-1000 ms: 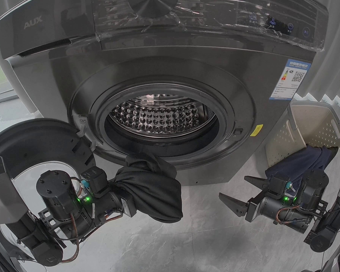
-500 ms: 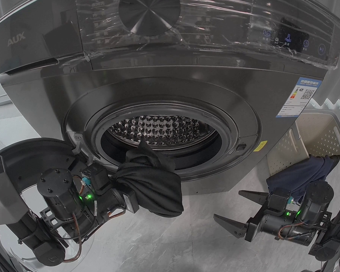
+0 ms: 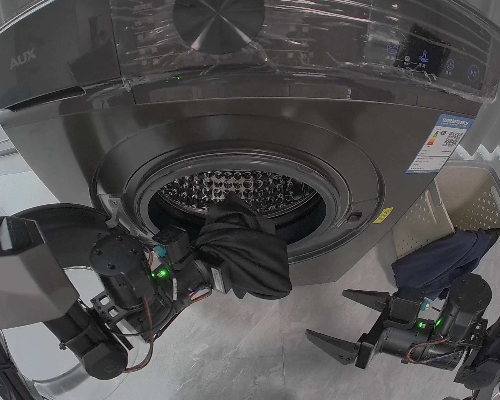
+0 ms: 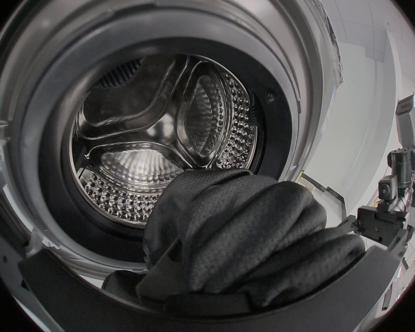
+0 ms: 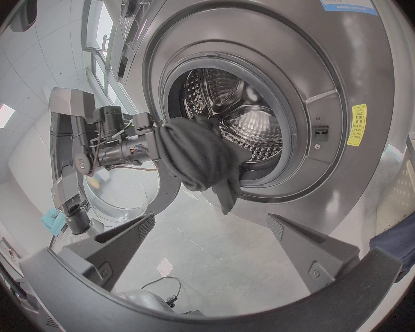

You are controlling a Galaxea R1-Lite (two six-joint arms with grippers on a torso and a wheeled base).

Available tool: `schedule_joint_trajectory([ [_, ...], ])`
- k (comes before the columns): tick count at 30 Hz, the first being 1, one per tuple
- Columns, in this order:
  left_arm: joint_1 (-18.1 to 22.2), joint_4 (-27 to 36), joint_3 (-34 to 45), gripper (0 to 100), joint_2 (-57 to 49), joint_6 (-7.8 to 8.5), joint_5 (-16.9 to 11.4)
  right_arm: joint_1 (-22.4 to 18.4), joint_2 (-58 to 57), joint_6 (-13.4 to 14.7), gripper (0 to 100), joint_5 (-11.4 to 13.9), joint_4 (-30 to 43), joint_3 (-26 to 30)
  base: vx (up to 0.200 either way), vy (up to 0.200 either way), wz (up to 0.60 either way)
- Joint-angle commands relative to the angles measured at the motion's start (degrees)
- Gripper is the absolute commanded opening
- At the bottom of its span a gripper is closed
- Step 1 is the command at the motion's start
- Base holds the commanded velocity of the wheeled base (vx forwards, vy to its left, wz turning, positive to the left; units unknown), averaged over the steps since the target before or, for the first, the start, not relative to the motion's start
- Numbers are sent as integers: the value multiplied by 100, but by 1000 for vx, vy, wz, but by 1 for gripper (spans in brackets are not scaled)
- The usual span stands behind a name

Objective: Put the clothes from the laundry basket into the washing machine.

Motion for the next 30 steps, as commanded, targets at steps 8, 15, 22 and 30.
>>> schedule_joint_trajectory([
  [8,321,-8,-1892,0,1331,-63,23,107,1,28,100,-71,-2,9,0,0,0],
  [15,383,-8,-2401,0,1744,-142,32,107,1,19,100,-62,-2,9,0,0,0],
  [22,646,36,-3289,0,2122,-301,32,89,9,19,100,-71,-2,9,0,0,0],
  [30,690,476,-3781,0,2236,-292,32,45,62,1,100,-555,-19,-97,0,0,0],
])
